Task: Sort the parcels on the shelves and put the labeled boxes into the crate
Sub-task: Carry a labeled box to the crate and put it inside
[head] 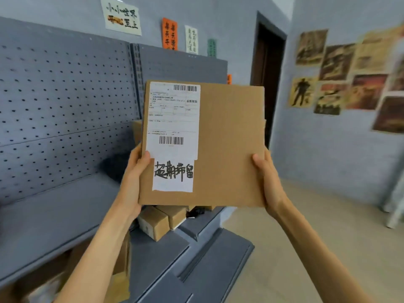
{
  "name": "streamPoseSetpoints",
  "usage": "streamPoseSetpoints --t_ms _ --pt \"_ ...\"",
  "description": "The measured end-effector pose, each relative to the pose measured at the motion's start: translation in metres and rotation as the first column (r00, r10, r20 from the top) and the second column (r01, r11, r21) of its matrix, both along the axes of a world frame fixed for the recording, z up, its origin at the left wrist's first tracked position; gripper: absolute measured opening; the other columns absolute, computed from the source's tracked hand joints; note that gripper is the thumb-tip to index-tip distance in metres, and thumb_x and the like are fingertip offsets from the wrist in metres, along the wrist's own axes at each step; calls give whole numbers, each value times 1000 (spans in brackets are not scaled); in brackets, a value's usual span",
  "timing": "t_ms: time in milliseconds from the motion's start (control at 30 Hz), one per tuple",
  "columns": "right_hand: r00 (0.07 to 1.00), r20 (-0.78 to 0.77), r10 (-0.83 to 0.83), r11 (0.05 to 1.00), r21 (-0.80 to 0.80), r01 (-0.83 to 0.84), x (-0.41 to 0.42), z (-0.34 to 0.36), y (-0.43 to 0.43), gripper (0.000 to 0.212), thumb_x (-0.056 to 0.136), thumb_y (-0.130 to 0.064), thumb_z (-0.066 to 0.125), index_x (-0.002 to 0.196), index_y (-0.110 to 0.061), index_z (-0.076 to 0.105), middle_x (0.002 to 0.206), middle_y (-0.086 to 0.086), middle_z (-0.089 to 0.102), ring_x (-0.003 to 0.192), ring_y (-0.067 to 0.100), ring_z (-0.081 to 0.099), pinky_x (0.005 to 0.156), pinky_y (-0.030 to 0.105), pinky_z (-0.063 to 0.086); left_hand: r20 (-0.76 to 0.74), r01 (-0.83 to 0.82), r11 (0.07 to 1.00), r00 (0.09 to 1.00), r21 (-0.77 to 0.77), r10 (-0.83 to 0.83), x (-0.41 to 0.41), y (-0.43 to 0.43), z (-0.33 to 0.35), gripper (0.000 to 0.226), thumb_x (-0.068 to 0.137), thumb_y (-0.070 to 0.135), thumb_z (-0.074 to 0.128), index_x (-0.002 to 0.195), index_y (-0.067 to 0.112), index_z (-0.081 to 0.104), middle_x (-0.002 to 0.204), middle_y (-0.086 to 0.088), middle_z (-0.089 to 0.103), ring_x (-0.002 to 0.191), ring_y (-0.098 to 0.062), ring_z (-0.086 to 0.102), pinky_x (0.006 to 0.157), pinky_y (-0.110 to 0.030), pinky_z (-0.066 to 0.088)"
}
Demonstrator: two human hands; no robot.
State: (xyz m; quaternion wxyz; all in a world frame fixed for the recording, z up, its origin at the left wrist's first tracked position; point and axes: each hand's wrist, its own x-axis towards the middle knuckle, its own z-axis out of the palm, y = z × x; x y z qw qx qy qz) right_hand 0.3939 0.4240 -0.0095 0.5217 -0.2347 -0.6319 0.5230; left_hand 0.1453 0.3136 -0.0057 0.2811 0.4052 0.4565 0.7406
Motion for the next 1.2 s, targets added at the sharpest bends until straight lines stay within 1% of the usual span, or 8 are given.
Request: streamPoseSetpoints --t_ms 167,333,500,600,800,900,1033,1200 --pt "958 -14 -286 956 -66 285 146 -16 -13 57 84 -50 51 138 -36 41 131 -9 58 112 12 62 95 43 51 -38 338 941 940 -7 -338 121 54 -8 60 83 55 50 137 29 48 124 -2 67 110 -25 66 85 -44 57" --pt "858 -64 -510 859 -92 504 288 -26 -48 56 85 -46 51 138 -34 41 130 -6 60 111 14 63 87 37 54 -66 591 804 801 -66 -594 259 91 -6 78 78 63 61 143 25 40 132 -10 61 116 -34 61 94 -57 49" --pt "716 -63 -695 718 -105 688 442 -43 -97 52 86 -46 49 136 -34 41 125 -8 61 107 11 64 86 35 54 -81 726 679 675 -104 -734 432 107 -21 48 92 50 50 133 26 49 122 -7 67 108 -30 66 87 -49 56" --pt "618 -49 -785 619 -113 777 537 -60 -134 56 86 -48 47 138 -32 37 124 -7 59 102 7 64 80 31 55 -41 804 579 579 -135 -814 545 102 -35 52 91 47 45 138 23 45 125 -8 66 108 -30 66 81 -40 59" --pt "431 -59 -900 431 -256 865 708 -108 -211 57 84 -47 50 137 -30 38 123 2 61 104 20 64 78 37 55 16 910 355 367 -214 -930 755 77 -70 39 98 31 48 135 22 46 122 -6 67 101 -29 69 78 -43 60" --pt "343 -42 -938 337 -325 884 766 -123 -245 63 82 -47 52 139 -27 35 123 4 60 103 21 64 78 38 56 16 929 263 277 -260 -961 832 63 -85 38 96 31 52 133 22 48 118 -7 69 92 -27 70 73 -40 61" --pt "216 -13 -976 205 -380 902 828 -144 -276 65 79 -46 53 140 -28 36 120 3 63 93 14 68 68 29 57 -2 930 168 177 -328 -984 919 57 -104 33 96 30 53 128 26 52 106 1 74 81 -19 72 66 -33 60" --pt "48 13 -999 36 -485 874 885 -184 -299 52 91 -43 52 138 -27 35 117 0 62 94 15 66 71 30 55 -26 900 32 23 -435 -999 1016 54 -139 34 96 29 53 129 26 52 109 0 73 82 -19 73 63 -33 60"
